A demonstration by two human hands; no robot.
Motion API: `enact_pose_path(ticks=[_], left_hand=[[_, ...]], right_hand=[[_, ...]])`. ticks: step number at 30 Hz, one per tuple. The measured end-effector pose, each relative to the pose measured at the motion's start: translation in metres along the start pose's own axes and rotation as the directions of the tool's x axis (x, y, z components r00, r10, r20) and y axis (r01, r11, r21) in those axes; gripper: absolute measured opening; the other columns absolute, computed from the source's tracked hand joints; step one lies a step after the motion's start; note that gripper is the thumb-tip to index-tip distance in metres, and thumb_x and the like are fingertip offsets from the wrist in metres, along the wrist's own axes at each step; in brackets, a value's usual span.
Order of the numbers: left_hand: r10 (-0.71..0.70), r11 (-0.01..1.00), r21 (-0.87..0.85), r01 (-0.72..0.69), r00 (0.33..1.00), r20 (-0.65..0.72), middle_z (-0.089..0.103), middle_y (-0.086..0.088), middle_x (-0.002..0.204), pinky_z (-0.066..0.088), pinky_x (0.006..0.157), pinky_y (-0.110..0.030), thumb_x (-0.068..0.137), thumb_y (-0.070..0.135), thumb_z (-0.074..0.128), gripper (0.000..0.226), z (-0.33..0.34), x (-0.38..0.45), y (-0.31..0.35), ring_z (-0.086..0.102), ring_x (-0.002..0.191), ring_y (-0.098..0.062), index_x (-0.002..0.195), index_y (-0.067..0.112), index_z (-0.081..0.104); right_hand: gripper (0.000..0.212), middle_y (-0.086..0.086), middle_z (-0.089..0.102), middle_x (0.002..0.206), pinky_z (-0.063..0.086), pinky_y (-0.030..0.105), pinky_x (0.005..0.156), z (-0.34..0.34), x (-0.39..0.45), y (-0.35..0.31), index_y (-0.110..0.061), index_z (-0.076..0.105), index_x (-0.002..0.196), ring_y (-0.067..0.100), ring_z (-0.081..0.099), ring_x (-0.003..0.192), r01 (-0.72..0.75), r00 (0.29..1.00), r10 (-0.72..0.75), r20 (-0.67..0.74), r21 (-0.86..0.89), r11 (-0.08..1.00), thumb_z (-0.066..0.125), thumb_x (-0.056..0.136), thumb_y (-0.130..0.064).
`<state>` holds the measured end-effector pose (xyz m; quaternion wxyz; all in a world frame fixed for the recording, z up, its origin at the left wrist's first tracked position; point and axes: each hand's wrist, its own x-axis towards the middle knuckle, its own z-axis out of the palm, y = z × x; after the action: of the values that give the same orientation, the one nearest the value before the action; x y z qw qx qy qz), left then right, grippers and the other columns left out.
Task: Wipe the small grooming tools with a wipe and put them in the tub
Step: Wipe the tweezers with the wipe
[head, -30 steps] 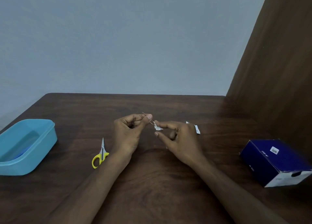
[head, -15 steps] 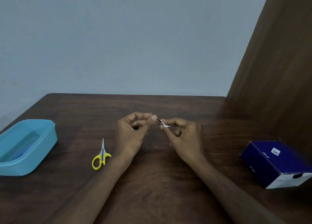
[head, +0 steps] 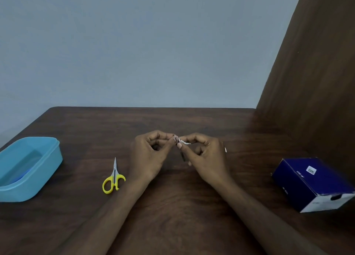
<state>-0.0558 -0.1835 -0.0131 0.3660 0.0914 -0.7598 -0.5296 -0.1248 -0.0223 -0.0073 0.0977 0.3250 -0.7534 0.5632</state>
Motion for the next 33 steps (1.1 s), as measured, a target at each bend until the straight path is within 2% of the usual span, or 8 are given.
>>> enact_pose_path(ticks=[3, 7, 11, 14, 23, 25, 30, 33], left_hand=[[0.056, 0.99, 0.132, -0.055, 0.998, -0.001, 0.077, 0.021, 0.068, 0.044, 0.051, -0.015, 0.088, 0.034, 0.087, 0.006, -0.001, -0.003, 0.001, 0.07, 0.058, 0.002, 0.083, 0.033, 0.083], [0.088, 0.974, 0.208, -0.083, 0.996, -0.013, 0.075, 0.023, 0.069, 0.053, 0.051, -0.028, 0.088, 0.041, 0.085, 0.008, 0.0, -0.004, 0.001, 0.071, 0.061, -0.001, 0.083, 0.037, 0.082], [0.139, 0.959, 0.251, -0.132, 0.99, -0.008, 0.075, 0.026, 0.072, 0.052, 0.051, -0.029, 0.087, 0.045, 0.082, 0.008, 0.0, -0.006, 0.003, 0.068, 0.059, -0.003, 0.084, 0.037, 0.08], [0.163, 0.952, 0.261, -0.157, 0.987, -0.001, 0.075, 0.028, 0.074, 0.055, 0.051, -0.033, 0.084, 0.049, 0.077, 0.011, 0.0, -0.006, 0.003, 0.069, 0.059, -0.004, 0.085, 0.038, 0.08], [0.129, 0.964, 0.235, -0.127, 0.992, 0.008, 0.075, 0.029, 0.077, 0.059, 0.06, -0.036, 0.089, 0.043, 0.08, 0.009, 0.0, -0.009, 0.006, 0.07, 0.063, -0.004, 0.096, 0.042, 0.075], [0.126, 0.96, 0.25, -0.123, 0.992, 0.003, 0.075, 0.029, 0.077, 0.06, 0.061, -0.038, 0.087, 0.045, 0.078, 0.008, 0.0, -0.009, 0.005, 0.071, 0.065, -0.003, 0.094, 0.043, 0.075], [0.081, 0.978, 0.196, -0.077, 0.997, -0.014, 0.077, 0.026, 0.078, 0.061, 0.062, -0.037, 0.088, 0.041, 0.083, 0.009, 0.001, -0.006, 0.002, 0.074, 0.069, -0.001, 0.084, 0.036, 0.077], [0.032, 0.989, 0.146, -0.027, 0.999, -0.032, 0.079, 0.02, 0.078, 0.057, 0.063, -0.027, 0.09, 0.031, 0.085, 0.012, 0.0, -0.003, 0.001, 0.075, 0.071, -0.001, 0.08, 0.029, 0.077]], right_hand=[[0.002, 0.001, 0.072, 0.056, 0.049, 0.037, 0.046, 0.003, 0.002, 0.004, -0.033, 0.08, 0.093, 0.026, 0.066, 0.043, -0.018, 1.0, 0.019, -0.02, 0.047, 0.999, 0.082, 0.093, -0.033], [0.003, 0.004, 0.08, 0.077, 0.056, 0.057, 0.05, 0.005, 0.004, 0.009, -0.031, 0.08, 0.094, 0.025, 0.068, 0.047, -0.024, 1.0, 0.024, -0.003, 0.113, 0.993, 0.082, 0.092, -0.032], [0.006, -0.006, 0.077, 0.101, 0.056, 0.044, 0.048, 0.005, 0.004, 0.007, -0.023, 0.08, 0.093, 0.022, 0.067, 0.047, -0.008, 1.0, 0.006, 0.011, 0.134, 0.991, 0.085, 0.091, -0.02], [0.008, -0.002, 0.076, 0.091, 0.051, 0.031, 0.047, 0.005, 0.004, 0.007, -0.02, 0.077, 0.09, 0.019, 0.065, 0.045, -0.016, 1.0, 0.014, 0.014, 0.136, 0.991, 0.085, 0.09, -0.016], [0.008, -0.001, 0.059, 0.061, 0.043, 0.025, 0.049, -0.002, 0.007, 0.004, -0.009, 0.069, 0.099, 0.016, 0.048, 0.046, -0.106, 0.97, 0.042, 0.24, 0.263, 0.959, 0.072, 0.101, -0.016], [0.007, -0.013, 0.065, 0.068, 0.045, 0.027, 0.048, -0.005, 0.007, 0.005, -0.01, 0.071, 0.097, 0.016, 0.052, 0.046, -0.094, 0.97, 0.039, 0.239, 0.222, 0.97, 0.073, 0.1, -0.016], [0.006, -0.006, 0.071, 0.099, 0.053, 0.053, 0.05, -0.009, 0.009, 0.017, -0.029, 0.075, 0.094, 0.041, 0.066, 0.06, 0.011, 0.977, -0.019, 0.211, 0.04, 0.999, 0.081, 0.094, -0.03], [0.005, -0.006, 0.072, 0.096, 0.056, 0.054, 0.051, -0.008, 0.009, 0.02, -0.026, 0.076, 0.093, 0.025, 0.066, 0.05, 0.003, 0.978, -0.005, 0.206, 0.011, 1.0, 0.082, 0.094, -0.027]])
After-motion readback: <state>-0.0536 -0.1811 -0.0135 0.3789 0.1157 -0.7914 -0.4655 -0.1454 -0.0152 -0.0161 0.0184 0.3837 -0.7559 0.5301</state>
